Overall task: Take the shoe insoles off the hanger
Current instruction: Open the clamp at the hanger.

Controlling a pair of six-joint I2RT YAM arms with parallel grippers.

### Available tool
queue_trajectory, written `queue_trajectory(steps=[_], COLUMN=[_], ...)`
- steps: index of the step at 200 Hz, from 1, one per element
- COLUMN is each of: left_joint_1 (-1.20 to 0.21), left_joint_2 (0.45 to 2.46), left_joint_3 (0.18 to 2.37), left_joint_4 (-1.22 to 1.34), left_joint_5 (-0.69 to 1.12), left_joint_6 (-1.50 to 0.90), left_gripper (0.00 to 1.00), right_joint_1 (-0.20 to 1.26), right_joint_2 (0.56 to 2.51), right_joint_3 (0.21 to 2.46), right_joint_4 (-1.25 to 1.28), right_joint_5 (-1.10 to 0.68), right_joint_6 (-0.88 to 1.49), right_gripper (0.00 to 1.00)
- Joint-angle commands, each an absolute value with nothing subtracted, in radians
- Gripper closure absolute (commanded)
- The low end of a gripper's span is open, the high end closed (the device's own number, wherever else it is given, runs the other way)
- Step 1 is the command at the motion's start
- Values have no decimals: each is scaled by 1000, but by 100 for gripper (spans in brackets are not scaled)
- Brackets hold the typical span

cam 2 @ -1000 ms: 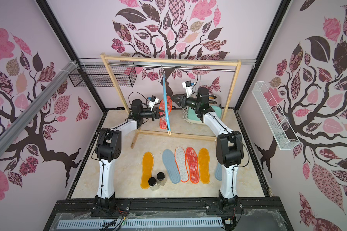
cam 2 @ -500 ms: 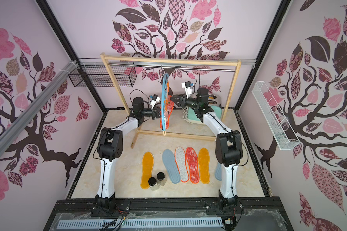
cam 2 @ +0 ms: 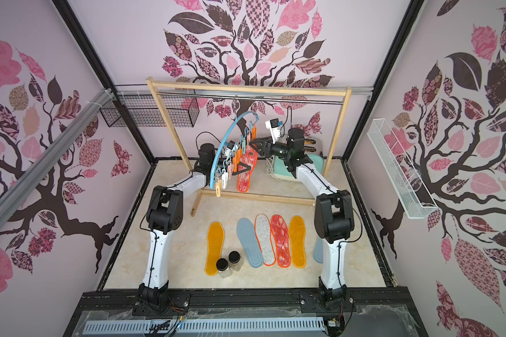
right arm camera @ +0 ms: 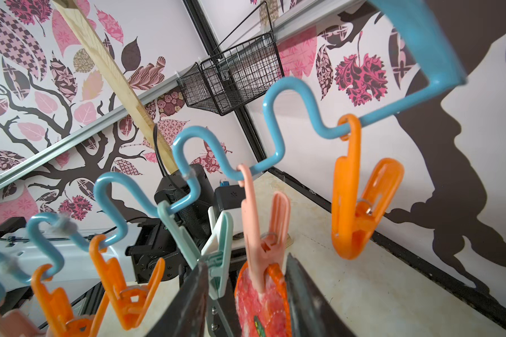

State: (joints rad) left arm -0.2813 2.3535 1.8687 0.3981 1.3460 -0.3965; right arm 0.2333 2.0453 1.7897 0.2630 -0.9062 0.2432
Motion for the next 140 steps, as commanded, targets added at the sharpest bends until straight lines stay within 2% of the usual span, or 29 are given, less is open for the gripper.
queue_trajectory(steps=[1,91,140], left_joint_1=[-289,-293,-295], left_joint_2=[2364,2350,2349], left_joint_3=[1896,1884,1881], left_joint_4=[393,391,391], left_joint_5=[1368,1379,1382], left_joint_6=[-400,-395,-394], left_gripper=[100,100,100], right_joint_1=[229,231,234], right_joint_2=[2105,2210,2223], right_joint_3=[1856,1991,2010], right_joint_4=[269,323,365], right_joint_5=[-896,-983,-1005], right_joint_6=[261,408,464], right_gripper=[54,54,64])
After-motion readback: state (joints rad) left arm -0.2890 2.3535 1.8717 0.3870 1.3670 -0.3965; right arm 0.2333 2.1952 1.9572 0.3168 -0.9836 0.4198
